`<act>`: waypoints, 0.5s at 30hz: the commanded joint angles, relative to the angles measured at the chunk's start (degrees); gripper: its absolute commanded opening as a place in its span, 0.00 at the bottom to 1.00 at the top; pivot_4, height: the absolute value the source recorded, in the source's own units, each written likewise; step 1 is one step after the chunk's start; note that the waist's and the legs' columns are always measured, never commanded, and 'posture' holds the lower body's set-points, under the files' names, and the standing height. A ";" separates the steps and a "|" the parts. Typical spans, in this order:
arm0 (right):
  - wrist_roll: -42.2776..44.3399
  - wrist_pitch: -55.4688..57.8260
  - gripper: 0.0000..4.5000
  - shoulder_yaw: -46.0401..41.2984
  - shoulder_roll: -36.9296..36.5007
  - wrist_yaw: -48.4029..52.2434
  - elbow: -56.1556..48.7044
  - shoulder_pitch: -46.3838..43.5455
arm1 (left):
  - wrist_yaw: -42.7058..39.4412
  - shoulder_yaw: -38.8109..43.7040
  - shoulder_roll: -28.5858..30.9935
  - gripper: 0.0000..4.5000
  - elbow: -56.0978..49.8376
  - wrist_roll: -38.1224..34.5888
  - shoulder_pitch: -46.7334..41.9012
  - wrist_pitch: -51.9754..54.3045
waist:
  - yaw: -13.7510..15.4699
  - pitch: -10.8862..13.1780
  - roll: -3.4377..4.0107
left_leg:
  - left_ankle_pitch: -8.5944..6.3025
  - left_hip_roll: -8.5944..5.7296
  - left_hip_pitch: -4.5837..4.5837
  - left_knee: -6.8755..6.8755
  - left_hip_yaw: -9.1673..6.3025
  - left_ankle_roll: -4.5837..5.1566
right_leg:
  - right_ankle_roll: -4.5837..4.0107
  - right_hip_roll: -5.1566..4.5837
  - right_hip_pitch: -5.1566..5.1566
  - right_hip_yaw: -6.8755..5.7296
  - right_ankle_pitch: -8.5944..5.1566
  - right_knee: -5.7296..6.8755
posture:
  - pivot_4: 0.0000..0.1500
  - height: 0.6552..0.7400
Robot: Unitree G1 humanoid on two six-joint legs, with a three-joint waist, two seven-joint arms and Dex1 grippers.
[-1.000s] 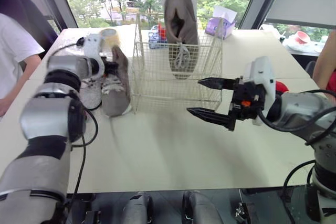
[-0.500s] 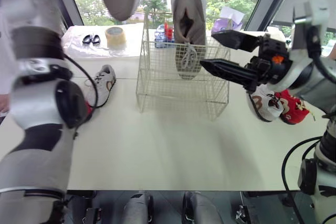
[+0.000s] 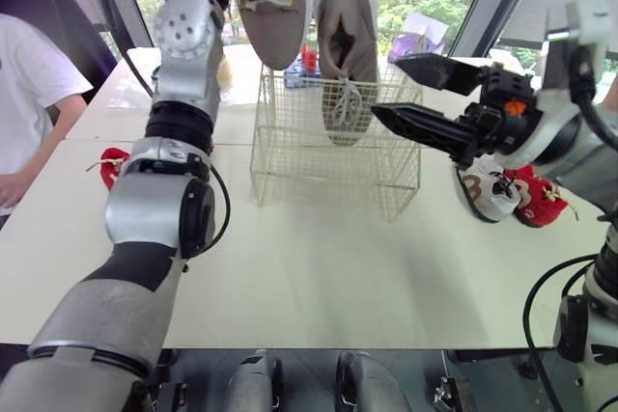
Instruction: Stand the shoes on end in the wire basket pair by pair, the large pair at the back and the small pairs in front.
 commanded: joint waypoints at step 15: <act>4.63 -2.52 1.00 -1.30 -1.27 -5.98 -4.58 0.83 | 19.60 -6.11 -0.48 0.05 3.88 11.35 -6.64 -13.35 | 0.06 -0.04 0.00 | -0.07 0.05 -0.02 0.02 -0.07 0.12 | 0.01 -0.02 0.03 0.00 0.01 -0.01 | 1.00 1.00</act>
